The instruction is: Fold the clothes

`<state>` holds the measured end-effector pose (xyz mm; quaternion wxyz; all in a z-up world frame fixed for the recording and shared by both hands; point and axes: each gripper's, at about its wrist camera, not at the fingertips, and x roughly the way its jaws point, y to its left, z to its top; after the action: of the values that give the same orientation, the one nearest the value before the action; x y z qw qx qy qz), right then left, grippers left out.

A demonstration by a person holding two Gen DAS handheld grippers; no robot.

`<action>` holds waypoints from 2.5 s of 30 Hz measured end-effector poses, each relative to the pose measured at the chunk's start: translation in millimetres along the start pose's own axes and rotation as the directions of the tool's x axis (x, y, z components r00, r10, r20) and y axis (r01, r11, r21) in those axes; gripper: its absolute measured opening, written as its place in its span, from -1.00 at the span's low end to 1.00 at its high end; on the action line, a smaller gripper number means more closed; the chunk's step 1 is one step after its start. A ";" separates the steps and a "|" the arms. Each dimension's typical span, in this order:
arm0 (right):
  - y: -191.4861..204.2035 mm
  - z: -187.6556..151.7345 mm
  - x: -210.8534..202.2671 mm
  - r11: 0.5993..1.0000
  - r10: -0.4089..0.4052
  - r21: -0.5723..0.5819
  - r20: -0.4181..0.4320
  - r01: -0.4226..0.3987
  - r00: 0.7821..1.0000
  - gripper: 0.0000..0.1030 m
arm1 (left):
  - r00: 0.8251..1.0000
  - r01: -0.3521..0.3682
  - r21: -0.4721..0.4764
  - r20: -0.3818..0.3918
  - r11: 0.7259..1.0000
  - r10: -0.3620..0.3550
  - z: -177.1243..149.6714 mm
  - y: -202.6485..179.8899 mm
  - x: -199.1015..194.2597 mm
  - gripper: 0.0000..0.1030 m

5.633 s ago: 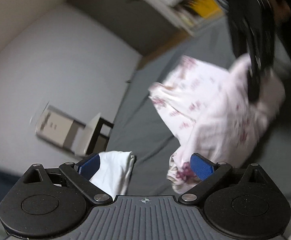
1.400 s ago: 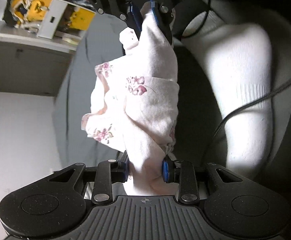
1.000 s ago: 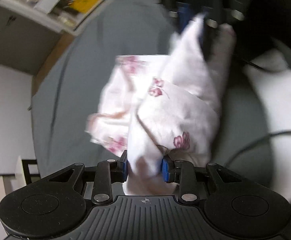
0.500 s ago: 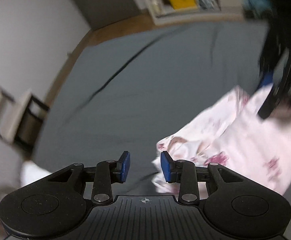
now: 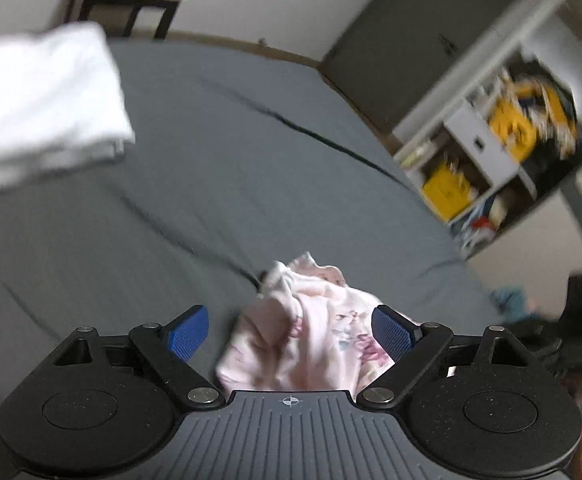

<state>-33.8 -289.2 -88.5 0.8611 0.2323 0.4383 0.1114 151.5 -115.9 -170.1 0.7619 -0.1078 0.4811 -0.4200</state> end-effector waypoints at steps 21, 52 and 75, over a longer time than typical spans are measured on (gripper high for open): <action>-21.0 9.7 -4.8 0.988 -0.040 0.156 0.101 0.024 0.994 -0.61 | 0.968 0.040 -0.262 0.251 0.964 0.028 -12.2 5.8 9.7 -0.89; -78.5 -11.4 15.5 0.863 -0.071 0.504 0.073 0.024 0.995 -0.40 | 0.956 -0.104 -0.131 0.262 0.986 0.136 -29.2 -33.3 25.2 -0.17; -94.8 -22.7 8.0 0.808 -0.075 0.589 0.117 -0.008 0.990 -0.18 | 0.963 -0.058 -0.279 0.236 0.959 0.127 0.1 -9.3 16.3 -0.93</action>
<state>-48.5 -361.4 -152.8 0.7763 0.4865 0.3962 -0.0608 149.6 -133.8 -175.2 0.8141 -0.2399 0.4376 -0.2971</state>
